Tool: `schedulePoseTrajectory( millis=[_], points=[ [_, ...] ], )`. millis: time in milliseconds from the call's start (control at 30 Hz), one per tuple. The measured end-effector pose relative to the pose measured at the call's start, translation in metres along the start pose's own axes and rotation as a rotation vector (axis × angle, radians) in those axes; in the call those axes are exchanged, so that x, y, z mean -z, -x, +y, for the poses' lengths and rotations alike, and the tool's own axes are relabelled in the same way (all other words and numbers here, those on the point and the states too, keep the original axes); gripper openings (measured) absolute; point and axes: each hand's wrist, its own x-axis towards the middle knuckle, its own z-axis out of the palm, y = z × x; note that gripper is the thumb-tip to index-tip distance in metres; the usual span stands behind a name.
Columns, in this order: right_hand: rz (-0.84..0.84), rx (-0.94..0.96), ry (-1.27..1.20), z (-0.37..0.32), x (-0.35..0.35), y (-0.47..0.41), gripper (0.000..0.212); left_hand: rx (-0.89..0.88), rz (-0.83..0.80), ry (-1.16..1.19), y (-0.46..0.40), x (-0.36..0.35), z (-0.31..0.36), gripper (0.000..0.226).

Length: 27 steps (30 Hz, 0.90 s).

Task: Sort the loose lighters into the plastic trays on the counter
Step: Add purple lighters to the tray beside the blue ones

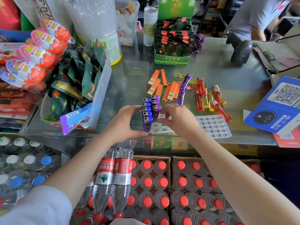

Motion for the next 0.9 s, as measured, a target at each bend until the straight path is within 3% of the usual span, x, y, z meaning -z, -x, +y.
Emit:
schedulePoseTrajectory(
  millis=[67,167,300,433,700,900],
  points=[
    [0.043,-0.06,-0.068,0.013,0.004,-0.002,0.019,-0.001,-0.008,-0.001,-0.001,0.0,0.0,0.078],
    [0.247,-0.273,-0.105,0.035,0.006,-0.013,0.015,0.003,-0.014,0.002,-0.004,-0.001,-0.001,0.078],
    [0.203,-0.495,-0.134,0.052,0.003,-0.033,0.022,-0.008,-0.036,0.006,-0.005,0.001,0.0,0.079],
    [0.144,-0.553,-0.173,0.048,0.009,-0.044,0.032,0.002,-0.032,0.009,-0.006,0.003,0.0,0.078],
    [0.106,-0.657,-0.243,0.052,0.013,-0.053,0.005,-0.008,-0.018,0.029,-0.004,0.001,0.001,0.074],
    [0.135,-0.585,-0.45,0.042,0.027,-0.031,0.01,-0.007,-0.01,0.006,-0.002,-0.001,0.002,0.077]
  ],
)
